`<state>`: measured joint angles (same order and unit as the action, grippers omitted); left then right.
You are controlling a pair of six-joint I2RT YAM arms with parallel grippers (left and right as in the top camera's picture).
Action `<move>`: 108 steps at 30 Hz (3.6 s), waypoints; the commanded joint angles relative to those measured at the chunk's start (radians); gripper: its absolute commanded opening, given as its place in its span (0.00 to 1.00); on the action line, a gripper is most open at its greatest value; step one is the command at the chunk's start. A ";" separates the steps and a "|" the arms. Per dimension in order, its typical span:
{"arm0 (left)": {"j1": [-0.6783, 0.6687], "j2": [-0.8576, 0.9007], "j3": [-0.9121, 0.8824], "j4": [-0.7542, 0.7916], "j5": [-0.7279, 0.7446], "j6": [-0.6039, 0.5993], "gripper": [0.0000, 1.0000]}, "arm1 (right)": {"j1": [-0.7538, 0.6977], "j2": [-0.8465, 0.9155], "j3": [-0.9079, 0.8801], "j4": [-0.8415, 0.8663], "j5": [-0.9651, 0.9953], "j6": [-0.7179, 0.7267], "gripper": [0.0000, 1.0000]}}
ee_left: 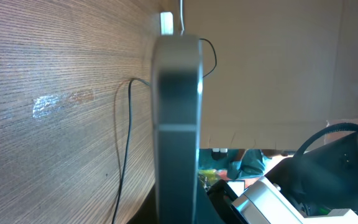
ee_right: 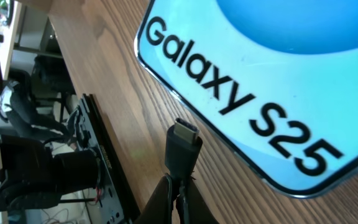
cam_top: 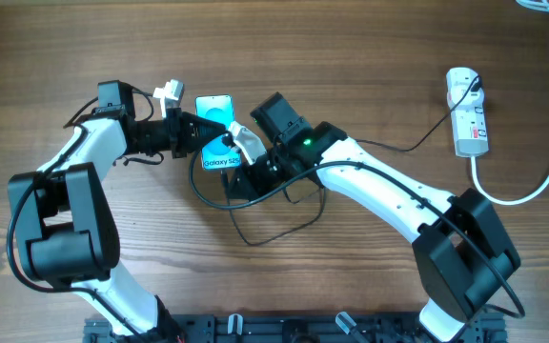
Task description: Plug charger to phone and switch on socket
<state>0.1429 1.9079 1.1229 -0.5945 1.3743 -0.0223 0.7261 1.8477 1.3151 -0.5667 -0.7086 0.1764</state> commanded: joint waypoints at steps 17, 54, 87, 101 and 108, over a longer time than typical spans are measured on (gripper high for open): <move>-0.023 0.003 0.003 0.002 0.026 -0.013 0.04 | 0.003 -0.005 0.000 0.001 0.013 0.041 0.04; 0.067 0.003 0.003 0.061 -0.030 -0.074 0.04 | 0.003 -0.005 0.000 -0.010 0.098 0.090 0.90; 0.255 0.003 0.003 0.016 -0.030 -0.438 0.04 | 0.179 0.191 0.000 0.003 0.870 0.242 0.98; 0.255 0.003 0.003 0.019 -0.041 -0.438 0.05 | 0.186 0.191 0.000 0.163 0.671 0.216 1.00; 0.255 0.003 0.003 0.019 -0.042 -0.438 0.07 | 0.187 0.227 0.000 0.158 0.808 0.167 1.00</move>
<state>0.3939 1.9079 1.1229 -0.5785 1.3056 -0.4553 0.9073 2.0243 1.3151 -0.4084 0.0360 0.3859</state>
